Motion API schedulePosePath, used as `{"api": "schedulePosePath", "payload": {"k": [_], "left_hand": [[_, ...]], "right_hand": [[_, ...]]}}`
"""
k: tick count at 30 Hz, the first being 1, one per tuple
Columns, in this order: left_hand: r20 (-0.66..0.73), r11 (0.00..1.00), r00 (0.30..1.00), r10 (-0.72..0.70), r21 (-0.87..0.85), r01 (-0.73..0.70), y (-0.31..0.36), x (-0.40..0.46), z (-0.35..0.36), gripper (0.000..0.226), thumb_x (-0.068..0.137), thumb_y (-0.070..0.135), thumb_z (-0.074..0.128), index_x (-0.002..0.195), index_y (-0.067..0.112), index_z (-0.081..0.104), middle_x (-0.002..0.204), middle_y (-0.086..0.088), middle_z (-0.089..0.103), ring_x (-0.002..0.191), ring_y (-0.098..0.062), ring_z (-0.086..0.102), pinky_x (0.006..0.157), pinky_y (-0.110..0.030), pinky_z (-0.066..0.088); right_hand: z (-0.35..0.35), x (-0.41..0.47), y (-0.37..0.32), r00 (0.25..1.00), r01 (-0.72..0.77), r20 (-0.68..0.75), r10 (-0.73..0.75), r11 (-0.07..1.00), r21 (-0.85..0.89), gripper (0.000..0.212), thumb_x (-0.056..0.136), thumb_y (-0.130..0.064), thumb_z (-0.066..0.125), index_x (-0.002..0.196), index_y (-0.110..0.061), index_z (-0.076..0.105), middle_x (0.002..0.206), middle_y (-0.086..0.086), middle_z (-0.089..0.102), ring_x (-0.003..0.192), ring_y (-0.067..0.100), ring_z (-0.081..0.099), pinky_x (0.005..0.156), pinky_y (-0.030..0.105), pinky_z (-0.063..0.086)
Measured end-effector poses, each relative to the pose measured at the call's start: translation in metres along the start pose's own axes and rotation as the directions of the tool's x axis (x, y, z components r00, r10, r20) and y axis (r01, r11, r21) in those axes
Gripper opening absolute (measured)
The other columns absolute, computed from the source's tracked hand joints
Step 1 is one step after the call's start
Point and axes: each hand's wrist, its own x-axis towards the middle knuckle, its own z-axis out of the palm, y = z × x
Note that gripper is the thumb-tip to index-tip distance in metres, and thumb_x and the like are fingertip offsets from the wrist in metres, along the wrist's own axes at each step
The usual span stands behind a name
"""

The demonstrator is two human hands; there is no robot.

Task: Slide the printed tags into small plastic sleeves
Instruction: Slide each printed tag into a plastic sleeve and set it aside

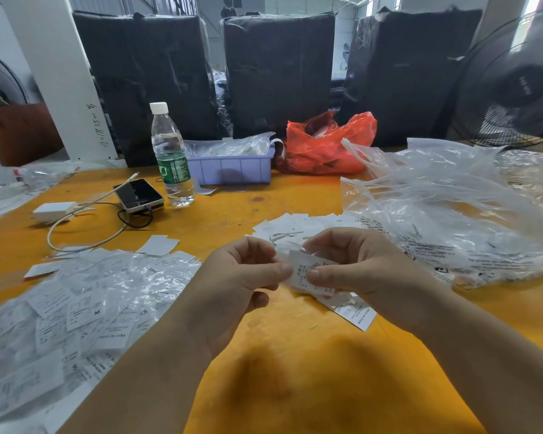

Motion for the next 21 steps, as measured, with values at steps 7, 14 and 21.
{"api": "schedulePosePath", "payload": {"k": [7, 14, 21], "left_hand": [[0.045, 0.999, 0.998, -0.041, -0.001, 0.041, 0.004, 0.000, -0.005, 0.040, 0.061, 0.034, 0.076, 0.095, 0.015, 0.067, 0.085, -0.009, 0.070, 0.062, -0.012, 0.059, 0.052, -0.025, 0.045], [0.062, 0.985, 0.998, -0.026, 0.170, 0.015, -0.001, -0.001, 0.000, 0.020, 0.072, 0.031, 0.076, 0.085, 0.016, 0.074, 0.071, -0.003, 0.067, 0.059, -0.010, 0.059, 0.047, -0.021, 0.044], [-0.218, 0.863, 0.954, 0.207, 0.500, -0.073, 0.005, 0.011, -0.025, 0.017, 0.082, 0.020, 0.075, 0.096, 0.023, 0.066, 0.076, 0.000, 0.074, 0.053, -0.004, 0.061, 0.046, -0.019, 0.043]], "right_hand": [[-0.001, 0.002, 0.003, 1.000, 0.000, -0.012, -0.001, 0.999, -0.042, 0.033, 0.068, 0.003, 0.073, 0.100, 0.001, 0.065, 0.078, 0.007, 0.068, 0.066, 0.013, 0.066, 0.053, 0.021, 0.052], [0.001, 0.002, 0.004, 0.999, -0.017, 0.029, 0.019, 0.999, -0.046, 0.037, 0.064, -0.005, 0.074, 0.100, -0.003, 0.065, 0.082, 0.017, 0.065, 0.071, 0.027, 0.062, 0.058, 0.028, 0.053], [-0.026, 0.005, -0.001, 0.955, 0.044, -0.238, -0.175, 0.882, -0.470, 0.020, 0.083, -0.007, 0.073, 0.100, -0.014, 0.067, 0.078, 0.008, 0.072, 0.069, 0.024, 0.065, 0.073, 0.043, 0.055]]}}
